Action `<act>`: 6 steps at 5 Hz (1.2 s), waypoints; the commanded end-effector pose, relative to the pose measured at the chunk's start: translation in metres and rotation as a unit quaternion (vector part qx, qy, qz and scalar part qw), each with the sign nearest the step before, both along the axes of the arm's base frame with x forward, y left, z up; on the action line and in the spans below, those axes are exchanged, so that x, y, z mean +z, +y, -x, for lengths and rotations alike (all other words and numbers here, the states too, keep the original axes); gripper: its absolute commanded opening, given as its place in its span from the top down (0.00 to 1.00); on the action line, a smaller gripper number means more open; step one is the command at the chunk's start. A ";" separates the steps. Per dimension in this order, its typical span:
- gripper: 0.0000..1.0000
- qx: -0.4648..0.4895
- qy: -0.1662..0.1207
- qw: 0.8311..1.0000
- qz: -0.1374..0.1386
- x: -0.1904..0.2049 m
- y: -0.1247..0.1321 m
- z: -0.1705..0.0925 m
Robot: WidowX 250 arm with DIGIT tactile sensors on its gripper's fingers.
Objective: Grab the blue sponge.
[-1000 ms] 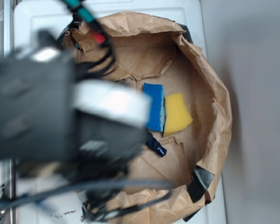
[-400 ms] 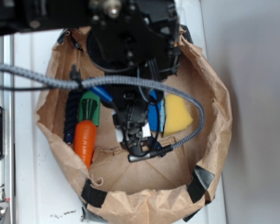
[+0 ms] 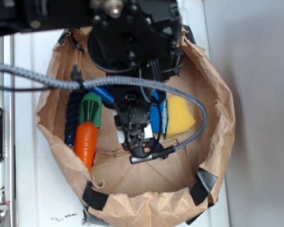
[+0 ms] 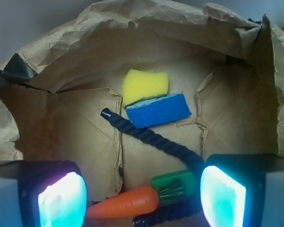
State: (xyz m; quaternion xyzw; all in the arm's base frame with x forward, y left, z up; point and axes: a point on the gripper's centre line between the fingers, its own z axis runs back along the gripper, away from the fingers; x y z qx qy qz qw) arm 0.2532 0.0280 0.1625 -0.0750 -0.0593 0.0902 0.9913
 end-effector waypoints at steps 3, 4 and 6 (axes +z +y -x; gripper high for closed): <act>0.00 0.146 0.026 0.989 0.021 -0.050 0.037 -0.029; 0.00 0.246 0.033 0.968 0.025 -0.064 0.036 -0.024; 0.00 0.369 -0.046 0.927 -0.046 -0.079 0.028 -0.029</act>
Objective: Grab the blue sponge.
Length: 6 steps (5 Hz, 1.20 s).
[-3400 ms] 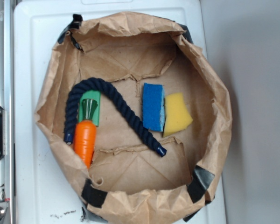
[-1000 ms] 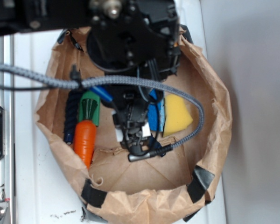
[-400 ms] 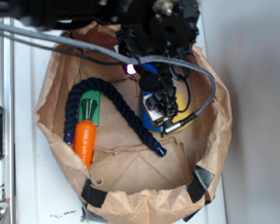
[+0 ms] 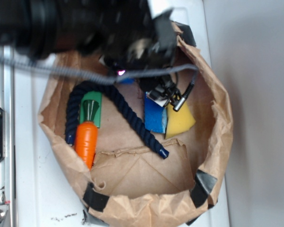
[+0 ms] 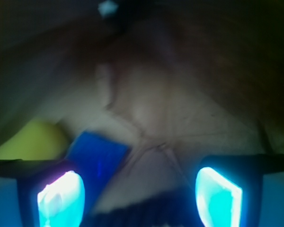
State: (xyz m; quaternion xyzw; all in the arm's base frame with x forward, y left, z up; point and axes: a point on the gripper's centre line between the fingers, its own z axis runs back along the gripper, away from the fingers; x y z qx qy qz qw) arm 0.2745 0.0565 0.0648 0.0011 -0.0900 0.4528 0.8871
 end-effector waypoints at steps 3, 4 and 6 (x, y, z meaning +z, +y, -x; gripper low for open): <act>0.00 0.063 -0.037 0.996 0.046 0.011 0.003 -0.012; 0.00 0.065 -0.049 0.994 0.076 0.004 -0.004 -0.015; 0.00 0.025 -0.064 0.995 0.076 -0.005 -0.016 -0.020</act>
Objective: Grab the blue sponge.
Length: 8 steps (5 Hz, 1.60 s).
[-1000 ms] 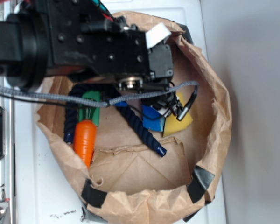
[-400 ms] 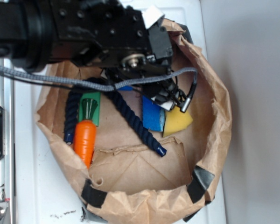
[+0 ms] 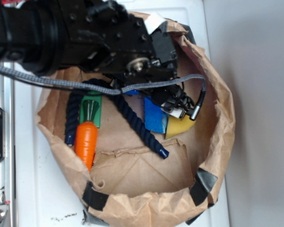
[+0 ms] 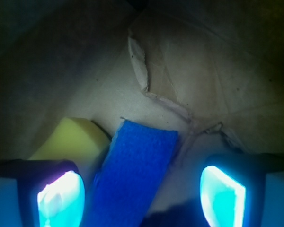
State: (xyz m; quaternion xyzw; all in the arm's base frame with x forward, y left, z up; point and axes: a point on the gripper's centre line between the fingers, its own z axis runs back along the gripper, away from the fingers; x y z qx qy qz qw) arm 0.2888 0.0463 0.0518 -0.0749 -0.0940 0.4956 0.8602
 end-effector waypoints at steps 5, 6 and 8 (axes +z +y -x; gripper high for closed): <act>1.00 -0.038 0.011 0.999 -0.014 -0.039 -0.037 -0.027; 1.00 -0.027 -0.011 0.999 -0.018 -0.032 -0.034 -0.029; 1.00 -0.026 -0.030 0.999 -0.014 -0.014 -0.028 -0.029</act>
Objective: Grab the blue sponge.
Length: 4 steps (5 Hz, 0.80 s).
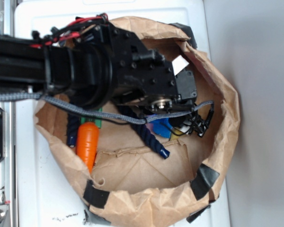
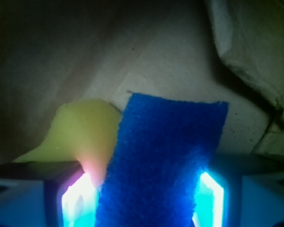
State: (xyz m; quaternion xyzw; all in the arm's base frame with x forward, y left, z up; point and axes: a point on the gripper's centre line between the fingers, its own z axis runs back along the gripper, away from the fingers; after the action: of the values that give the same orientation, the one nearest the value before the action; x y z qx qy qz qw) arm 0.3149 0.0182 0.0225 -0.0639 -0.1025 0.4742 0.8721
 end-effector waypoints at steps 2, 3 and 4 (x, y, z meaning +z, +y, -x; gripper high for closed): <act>1.00 -0.016 -0.012 0.998 0.056 0.105 0.013 0.012; 1.00 -0.020 0.021 0.997 0.073 0.133 0.021 0.012; 1.00 -0.017 0.010 0.998 0.059 0.139 0.021 0.013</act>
State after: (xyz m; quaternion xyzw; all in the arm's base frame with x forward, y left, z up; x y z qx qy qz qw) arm 0.2991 0.0336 0.1373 -0.0995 -0.0233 0.4659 0.8789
